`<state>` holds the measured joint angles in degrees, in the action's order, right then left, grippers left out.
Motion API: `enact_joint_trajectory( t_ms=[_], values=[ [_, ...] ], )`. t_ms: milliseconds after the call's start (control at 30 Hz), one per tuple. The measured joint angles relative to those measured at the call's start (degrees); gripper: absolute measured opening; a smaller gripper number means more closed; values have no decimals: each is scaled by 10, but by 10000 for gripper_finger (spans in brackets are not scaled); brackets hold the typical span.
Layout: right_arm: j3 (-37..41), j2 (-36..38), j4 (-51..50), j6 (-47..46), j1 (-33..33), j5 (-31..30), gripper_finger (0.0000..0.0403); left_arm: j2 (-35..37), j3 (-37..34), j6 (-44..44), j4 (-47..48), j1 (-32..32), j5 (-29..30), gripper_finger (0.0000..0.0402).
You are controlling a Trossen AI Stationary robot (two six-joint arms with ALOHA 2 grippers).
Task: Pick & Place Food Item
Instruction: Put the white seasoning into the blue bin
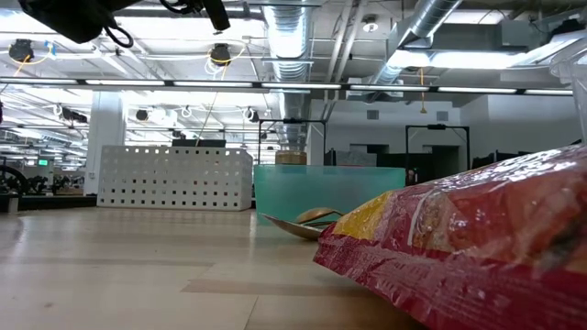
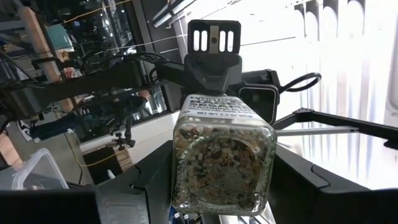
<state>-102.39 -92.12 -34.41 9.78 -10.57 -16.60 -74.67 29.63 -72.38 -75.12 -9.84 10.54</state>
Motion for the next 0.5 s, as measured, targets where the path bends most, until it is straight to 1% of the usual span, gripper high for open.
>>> enact_joint_trajectory(
  t_ms=[200, 300, 333, 367, 433, 500],
  values=[
    [0, 0, 1, 10, 0, 5, 196, 0, 0, 4, 0, 0, 0, 190],
    [0, 0, 0, 18, 0, 5, 196, 0, 0, 29, 2, 0, 1, 190],
    [0, 0, -1, 19, 0, 5, 196, 0, 0, 34, 5, 0, 1, 196],
    [0, -1, -2, 16, 0, 3, 196, 1, 0, 48, 13, 0, 1, 217],
    [0, -1, -9, 9, 1, 1, 196, 1, -3, 65, 40, 3, -19, 282],
    [0, 4, -26, -4, 5, 1, 196, 0, -8, 72, 77, 3, -75, 347]
  ],
)
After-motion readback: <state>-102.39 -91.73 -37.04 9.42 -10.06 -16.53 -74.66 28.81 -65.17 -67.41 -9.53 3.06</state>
